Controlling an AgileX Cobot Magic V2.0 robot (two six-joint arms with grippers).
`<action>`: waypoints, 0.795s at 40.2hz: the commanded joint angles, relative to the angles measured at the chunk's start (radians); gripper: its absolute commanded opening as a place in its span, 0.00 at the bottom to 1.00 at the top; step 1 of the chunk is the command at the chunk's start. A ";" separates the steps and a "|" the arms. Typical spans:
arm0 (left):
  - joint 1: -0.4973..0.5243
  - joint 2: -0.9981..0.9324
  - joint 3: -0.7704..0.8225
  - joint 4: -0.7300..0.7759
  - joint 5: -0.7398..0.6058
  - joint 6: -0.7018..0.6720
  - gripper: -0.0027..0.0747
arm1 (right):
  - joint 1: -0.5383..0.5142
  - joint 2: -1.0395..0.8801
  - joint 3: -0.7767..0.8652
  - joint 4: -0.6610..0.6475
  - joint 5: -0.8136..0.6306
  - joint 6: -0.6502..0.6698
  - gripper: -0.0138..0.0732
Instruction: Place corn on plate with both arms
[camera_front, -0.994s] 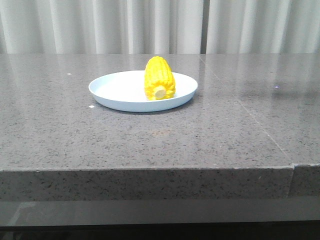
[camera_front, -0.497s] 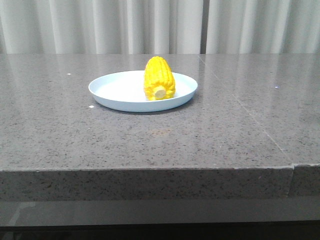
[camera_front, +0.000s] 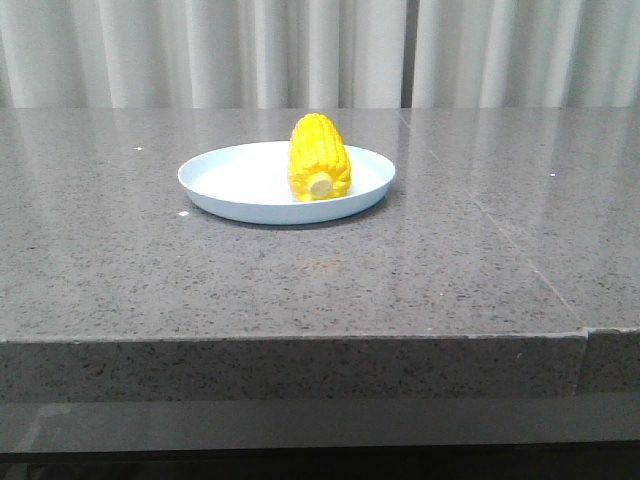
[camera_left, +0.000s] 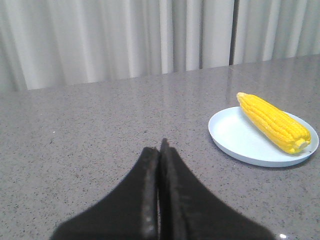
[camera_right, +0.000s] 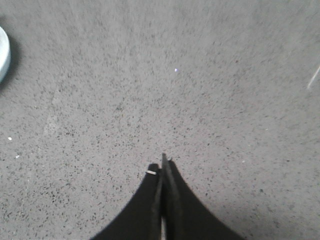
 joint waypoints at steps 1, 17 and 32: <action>-0.008 0.011 -0.025 0.000 -0.071 0.001 0.01 | -0.005 -0.112 0.030 -0.030 -0.118 -0.012 0.08; -0.008 0.011 -0.025 0.000 -0.071 0.001 0.01 | -0.005 -0.401 0.177 -0.030 -0.246 -0.012 0.08; -0.008 0.011 -0.025 0.000 -0.071 0.001 0.01 | -0.005 -0.401 0.177 -0.030 -0.257 -0.012 0.08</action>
